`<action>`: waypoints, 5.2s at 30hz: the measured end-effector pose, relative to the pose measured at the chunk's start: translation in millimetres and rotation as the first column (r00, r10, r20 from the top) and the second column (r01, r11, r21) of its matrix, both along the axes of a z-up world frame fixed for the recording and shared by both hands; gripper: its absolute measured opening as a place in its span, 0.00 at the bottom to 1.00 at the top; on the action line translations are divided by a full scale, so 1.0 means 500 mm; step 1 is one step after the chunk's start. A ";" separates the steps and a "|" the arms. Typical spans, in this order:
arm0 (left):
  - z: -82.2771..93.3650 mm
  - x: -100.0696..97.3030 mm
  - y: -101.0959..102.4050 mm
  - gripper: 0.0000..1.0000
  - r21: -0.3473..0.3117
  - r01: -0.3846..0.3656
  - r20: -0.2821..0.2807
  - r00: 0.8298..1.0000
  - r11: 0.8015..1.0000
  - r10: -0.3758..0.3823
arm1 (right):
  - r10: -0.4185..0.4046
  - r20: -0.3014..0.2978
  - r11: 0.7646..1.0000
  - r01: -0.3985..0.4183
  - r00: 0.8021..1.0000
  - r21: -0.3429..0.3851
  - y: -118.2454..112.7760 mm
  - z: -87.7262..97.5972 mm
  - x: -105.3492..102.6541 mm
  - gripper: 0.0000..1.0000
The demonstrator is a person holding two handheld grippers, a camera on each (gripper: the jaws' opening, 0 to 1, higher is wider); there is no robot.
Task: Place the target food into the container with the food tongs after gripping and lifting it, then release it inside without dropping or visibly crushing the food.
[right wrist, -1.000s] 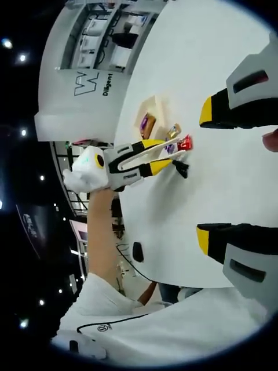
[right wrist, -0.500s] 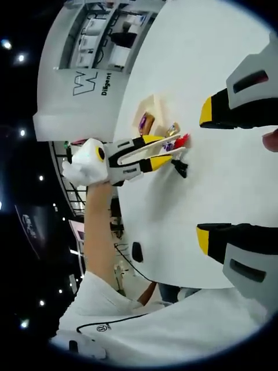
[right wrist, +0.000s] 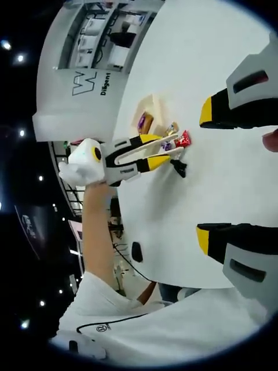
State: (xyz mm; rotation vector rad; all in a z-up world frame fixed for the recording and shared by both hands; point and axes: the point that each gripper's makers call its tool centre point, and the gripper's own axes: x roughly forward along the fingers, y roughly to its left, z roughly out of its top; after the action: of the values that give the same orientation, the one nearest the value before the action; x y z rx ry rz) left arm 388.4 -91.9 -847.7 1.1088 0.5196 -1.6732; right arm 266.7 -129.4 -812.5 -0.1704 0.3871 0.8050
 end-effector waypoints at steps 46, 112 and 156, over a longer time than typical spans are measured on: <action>0.089 0.045 0.102 0.18 -0.092 -0.165 -0.012 0.986 0.982 0.165 | 0.017 0.008 1.000 -0.017 1.000 0.007 0.012 0.004 -0.003 0.62; 0.012 0.246 0.163 0.20 -0.047 -0.362 0.013 0.932 0.931 0.363 | 0.003 -0.013 1.000 -0.003 1.000 0.001 -0.001 -0.011 0.001 0.62; 0.102 0.063 0.050 0.21 -0.132 -0.158 0.021 0.987 0.979 0.162 | -0.024 0.013 1.000 0.024 1.000 -0.009 -0.002 0.008 -0.007 0.65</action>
State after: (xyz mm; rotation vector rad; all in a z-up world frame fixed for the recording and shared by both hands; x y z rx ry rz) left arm 419.8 -66.8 -796.7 0.9717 0.4600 -1.5249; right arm 263.0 -130.2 -808.5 -0.1790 0.3804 0.7781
